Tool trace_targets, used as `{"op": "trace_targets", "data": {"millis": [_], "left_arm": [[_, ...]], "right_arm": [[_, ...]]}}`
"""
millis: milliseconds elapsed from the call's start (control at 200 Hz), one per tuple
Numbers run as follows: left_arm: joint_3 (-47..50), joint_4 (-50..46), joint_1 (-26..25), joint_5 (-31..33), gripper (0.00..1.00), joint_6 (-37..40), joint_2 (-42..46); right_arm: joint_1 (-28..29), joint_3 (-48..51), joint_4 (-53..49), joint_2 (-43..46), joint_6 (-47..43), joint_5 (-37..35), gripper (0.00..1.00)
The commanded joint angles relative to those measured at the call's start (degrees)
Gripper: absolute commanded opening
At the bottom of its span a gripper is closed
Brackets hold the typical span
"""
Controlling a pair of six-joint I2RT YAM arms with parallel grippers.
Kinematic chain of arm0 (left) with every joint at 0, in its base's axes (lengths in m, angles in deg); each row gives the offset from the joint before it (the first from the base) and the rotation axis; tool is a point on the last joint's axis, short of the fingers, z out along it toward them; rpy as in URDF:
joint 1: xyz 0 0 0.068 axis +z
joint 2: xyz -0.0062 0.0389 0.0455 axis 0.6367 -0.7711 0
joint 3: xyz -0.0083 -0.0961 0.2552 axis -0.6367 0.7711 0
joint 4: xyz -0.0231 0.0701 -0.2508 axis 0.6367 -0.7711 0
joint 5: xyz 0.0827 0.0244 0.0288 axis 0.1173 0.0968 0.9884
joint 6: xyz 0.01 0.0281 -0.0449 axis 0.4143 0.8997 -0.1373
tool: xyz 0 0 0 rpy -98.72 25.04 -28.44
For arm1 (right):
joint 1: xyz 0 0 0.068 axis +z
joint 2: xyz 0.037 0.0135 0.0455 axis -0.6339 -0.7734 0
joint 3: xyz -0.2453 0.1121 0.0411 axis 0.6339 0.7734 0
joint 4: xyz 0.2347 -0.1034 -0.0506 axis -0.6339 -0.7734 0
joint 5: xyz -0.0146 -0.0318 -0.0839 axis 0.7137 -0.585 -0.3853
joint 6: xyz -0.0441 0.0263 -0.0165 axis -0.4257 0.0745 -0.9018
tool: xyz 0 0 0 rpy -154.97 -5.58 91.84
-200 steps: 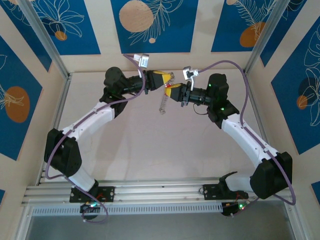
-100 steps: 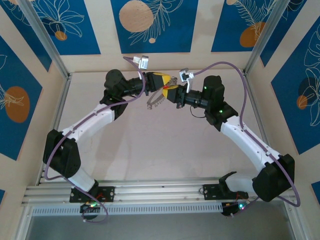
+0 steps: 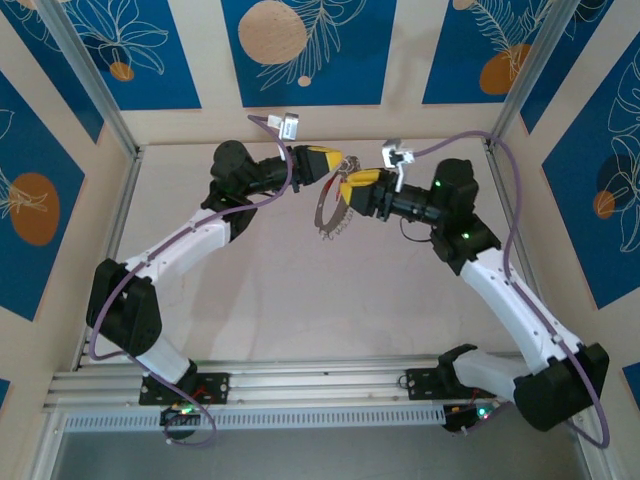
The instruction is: Put the keys on the keyring
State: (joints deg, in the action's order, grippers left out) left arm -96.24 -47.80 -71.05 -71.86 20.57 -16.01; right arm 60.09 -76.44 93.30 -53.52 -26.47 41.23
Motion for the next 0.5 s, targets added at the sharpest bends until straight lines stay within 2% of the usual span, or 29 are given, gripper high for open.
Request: {"op": "trace_targets", "data": {"millis": [0,150,495], "left_arm": [[-0.07,2.23,-0.48,0.3,0.0,0.29,2.14],[-0.25,2.1,-0.44,0.24,0.0,0.24,2.26],[-0.49,1.19,-0.61,0.34,0.0,0.75,2.67]], "right_arm": [[-3.66,2.32,3.96,3.01,3.66,3.22,0.44],[-6.49,2.4,8.62,1.39,7.4,4.92,0.43],[-5.92,0.11,16.9,-4.42,12.71,7.94,0.42]]}}
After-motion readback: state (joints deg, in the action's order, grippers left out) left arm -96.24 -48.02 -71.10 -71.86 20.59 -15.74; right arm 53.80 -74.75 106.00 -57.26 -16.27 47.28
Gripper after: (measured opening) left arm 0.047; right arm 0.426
